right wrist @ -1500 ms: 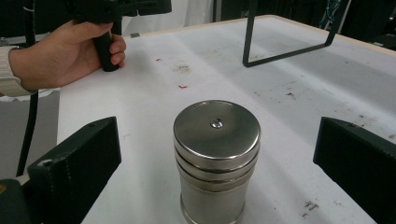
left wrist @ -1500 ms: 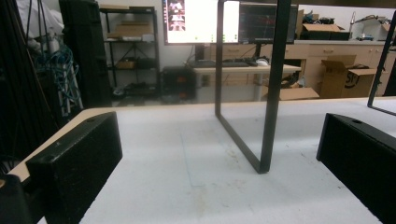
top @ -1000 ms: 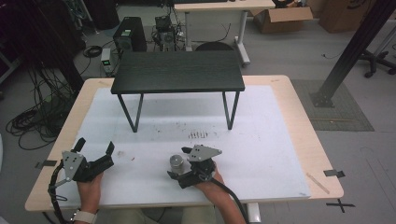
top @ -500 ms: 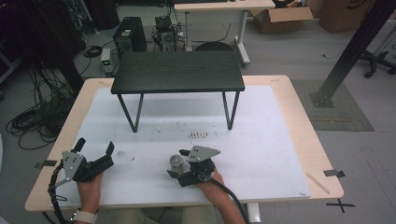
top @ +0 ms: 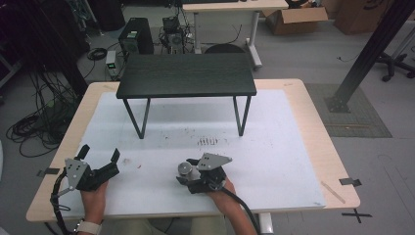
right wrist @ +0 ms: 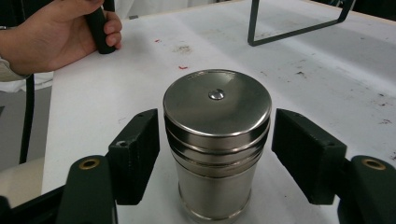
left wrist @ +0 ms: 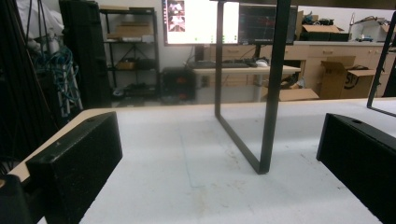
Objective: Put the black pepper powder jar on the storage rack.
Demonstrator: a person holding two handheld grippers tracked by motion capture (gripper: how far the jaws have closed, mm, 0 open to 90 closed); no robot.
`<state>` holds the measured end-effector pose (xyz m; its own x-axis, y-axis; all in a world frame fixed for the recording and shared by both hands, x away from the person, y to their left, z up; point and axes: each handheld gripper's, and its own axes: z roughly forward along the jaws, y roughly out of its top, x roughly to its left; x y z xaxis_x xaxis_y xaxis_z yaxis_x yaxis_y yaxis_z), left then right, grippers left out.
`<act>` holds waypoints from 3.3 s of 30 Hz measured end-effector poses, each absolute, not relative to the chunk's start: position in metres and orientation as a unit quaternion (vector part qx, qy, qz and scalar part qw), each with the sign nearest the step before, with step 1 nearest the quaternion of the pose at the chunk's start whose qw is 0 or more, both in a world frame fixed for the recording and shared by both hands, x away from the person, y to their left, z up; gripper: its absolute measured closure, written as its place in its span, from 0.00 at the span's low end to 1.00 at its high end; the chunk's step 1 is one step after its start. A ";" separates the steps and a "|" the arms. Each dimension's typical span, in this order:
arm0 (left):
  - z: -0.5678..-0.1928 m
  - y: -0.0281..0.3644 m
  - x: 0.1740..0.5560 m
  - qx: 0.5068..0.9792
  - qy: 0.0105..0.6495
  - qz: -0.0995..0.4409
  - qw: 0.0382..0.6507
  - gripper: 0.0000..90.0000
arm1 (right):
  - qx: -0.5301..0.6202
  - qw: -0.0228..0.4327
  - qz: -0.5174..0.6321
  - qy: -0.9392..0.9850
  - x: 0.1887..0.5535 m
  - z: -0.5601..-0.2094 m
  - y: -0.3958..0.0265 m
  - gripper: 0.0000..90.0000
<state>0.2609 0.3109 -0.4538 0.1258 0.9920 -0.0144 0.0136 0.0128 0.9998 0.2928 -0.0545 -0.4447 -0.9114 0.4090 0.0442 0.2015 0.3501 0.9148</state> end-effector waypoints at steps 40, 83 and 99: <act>-0.454 0.311 0.261 0.531 0.474 0.461 0.529 0.01 | 0.165 0.102 0.563 0.803 0.292 -0.422 -0.058 0.54; -0.454 0.310 0.262 0.531 0.475 0.460 0.530 0.01 | 0.165 0.149 0.596 0.771 0.313 -0.317 -0.095 0.55; -0.454 0.311 0.261 0.532 0.474 0.461 0.529 0.01 | 0.172 0.152 0.607 0.761 0.319 -0.286 -0.104 0.55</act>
